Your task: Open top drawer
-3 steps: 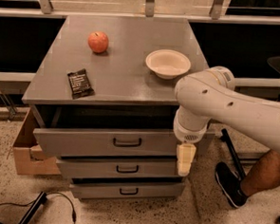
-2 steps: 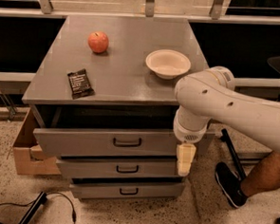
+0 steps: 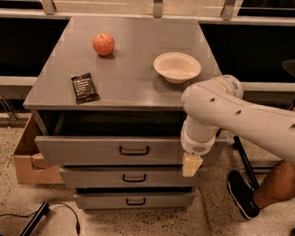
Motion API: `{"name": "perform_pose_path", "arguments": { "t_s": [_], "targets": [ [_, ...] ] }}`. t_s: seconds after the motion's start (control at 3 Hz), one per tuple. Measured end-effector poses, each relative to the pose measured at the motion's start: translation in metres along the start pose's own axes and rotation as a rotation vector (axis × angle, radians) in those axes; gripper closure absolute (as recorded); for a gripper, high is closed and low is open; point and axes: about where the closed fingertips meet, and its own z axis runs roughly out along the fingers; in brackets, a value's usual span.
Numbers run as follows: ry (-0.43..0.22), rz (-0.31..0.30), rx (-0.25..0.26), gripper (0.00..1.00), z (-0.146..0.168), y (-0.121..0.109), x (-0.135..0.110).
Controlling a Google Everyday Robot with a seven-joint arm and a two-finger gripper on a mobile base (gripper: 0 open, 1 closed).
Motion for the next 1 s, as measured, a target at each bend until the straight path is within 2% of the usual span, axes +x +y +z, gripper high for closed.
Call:
{"name": "perform_pose_path", "arguments": {
  "t_s": [0.67,1.0],
  "targets": [
    [0.007,0.021,-0.004,0.86,-0.0065,0.0082,0.0075],
    [0.007,0.021,-0.004,1.0,-0.0104,0.0079,0.0074]
  ]
}}
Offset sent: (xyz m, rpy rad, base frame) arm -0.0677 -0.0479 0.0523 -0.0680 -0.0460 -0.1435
